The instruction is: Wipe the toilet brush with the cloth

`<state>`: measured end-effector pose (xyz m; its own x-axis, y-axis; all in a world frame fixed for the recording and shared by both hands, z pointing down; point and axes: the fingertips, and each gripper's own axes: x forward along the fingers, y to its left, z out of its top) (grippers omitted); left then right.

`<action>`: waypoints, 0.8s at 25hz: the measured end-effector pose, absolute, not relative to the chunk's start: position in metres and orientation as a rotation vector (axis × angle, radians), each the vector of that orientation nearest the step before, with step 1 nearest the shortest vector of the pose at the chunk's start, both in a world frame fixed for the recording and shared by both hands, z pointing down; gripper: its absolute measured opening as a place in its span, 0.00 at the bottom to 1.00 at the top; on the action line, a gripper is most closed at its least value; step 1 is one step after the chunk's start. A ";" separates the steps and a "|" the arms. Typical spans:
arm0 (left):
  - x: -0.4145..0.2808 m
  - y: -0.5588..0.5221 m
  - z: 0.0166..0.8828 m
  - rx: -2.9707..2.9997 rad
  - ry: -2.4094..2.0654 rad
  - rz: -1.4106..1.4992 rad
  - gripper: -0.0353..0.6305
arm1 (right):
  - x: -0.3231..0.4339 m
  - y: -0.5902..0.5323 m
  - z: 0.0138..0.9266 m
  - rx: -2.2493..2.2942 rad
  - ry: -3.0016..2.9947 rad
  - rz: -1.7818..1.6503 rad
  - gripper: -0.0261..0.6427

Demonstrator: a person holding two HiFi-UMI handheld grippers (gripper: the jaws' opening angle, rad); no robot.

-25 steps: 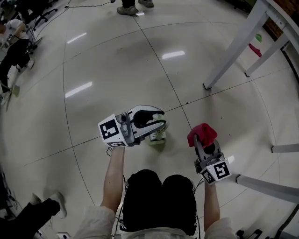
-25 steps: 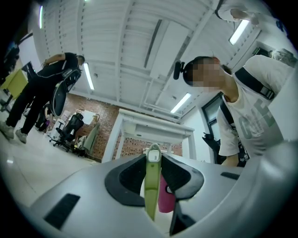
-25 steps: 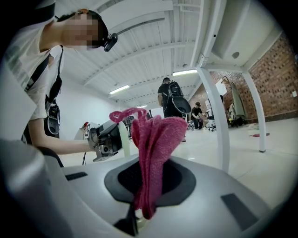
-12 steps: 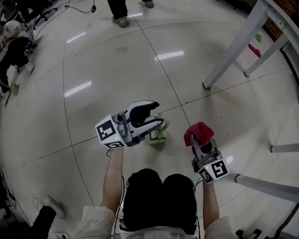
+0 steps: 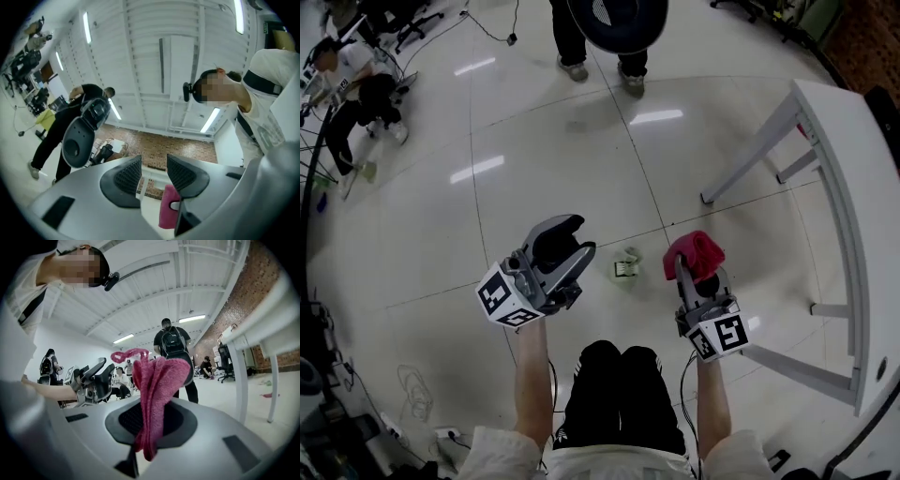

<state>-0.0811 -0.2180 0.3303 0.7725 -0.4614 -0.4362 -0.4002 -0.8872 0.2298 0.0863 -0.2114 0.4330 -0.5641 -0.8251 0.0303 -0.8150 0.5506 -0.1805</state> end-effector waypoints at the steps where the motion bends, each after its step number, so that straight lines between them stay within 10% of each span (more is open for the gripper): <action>1: -0.088 -0.217 0.287 2.805 -0.746 -0.768 0.32 | 0.081 -0.212 0.386 -1.432 2.713 -0.260 0.08; 6: -0.126 -0.194 0.078 2.612 -1.116 -0.737 0.06 | 0.064 -0.185 0.151 -1.463 2.709 -0.268 0.08; 20: -0.143 -0.114 -0.001 2.504 -1.751 -0.316 0.06 | 0.061 -0.121 0.030 -1.566 2.554 -0.408 0.08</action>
<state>-0.1427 -0.1140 -0.0007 0.3297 -0.9354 -0.1278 -0.9211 -0.3484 0.1738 0.0610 -0.1211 0.0300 -0.4582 -0.8879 0.0395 -0.8561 0.4290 -0.2881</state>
